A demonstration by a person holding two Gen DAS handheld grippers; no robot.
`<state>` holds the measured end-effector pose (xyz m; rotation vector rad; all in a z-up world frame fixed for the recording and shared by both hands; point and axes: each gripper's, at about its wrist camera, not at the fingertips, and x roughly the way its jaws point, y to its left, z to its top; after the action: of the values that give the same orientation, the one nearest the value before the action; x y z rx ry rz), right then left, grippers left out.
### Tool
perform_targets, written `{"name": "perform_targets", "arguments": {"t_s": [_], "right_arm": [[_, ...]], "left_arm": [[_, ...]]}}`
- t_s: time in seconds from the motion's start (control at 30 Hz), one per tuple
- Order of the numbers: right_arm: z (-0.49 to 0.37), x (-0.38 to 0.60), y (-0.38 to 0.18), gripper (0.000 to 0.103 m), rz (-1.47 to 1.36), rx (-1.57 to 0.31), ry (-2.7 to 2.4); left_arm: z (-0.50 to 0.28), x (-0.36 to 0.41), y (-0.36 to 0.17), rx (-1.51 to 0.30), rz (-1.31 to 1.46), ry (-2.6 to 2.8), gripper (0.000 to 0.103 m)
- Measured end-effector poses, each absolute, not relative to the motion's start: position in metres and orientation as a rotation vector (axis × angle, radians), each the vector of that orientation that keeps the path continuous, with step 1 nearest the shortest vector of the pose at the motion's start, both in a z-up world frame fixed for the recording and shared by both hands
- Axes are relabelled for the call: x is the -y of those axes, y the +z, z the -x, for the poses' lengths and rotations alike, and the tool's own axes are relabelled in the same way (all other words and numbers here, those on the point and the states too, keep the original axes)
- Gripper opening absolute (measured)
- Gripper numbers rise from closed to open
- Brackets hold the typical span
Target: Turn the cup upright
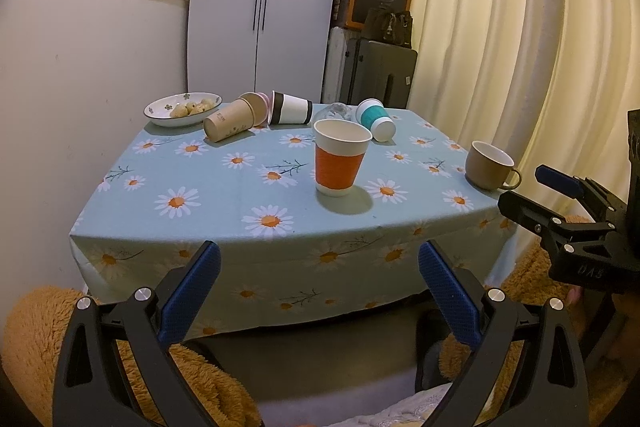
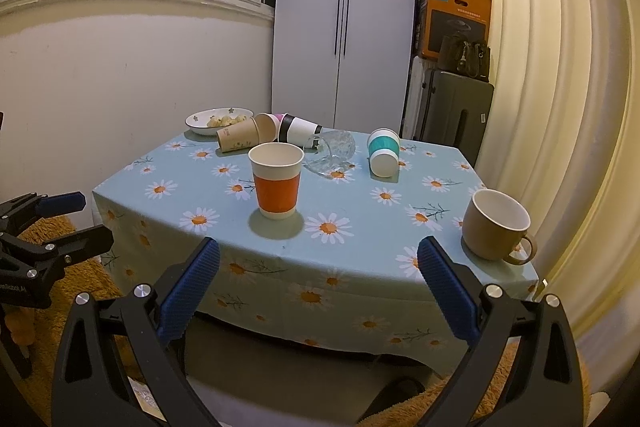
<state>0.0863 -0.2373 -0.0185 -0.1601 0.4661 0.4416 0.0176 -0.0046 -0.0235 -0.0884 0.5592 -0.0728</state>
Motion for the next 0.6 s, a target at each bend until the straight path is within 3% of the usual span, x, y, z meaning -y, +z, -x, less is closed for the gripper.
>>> {"name": "perform_targets", "arguments": {"t_s": [0.6], "right_arm": [[-0.086, 0.2396, -0.0197, 0.098, 0.157, -0.465, 0.44]], "left_arm": [[-0.0192, 0.0089, -0.0253, -0.568, 0.08, -0.07, 0.096]]}}
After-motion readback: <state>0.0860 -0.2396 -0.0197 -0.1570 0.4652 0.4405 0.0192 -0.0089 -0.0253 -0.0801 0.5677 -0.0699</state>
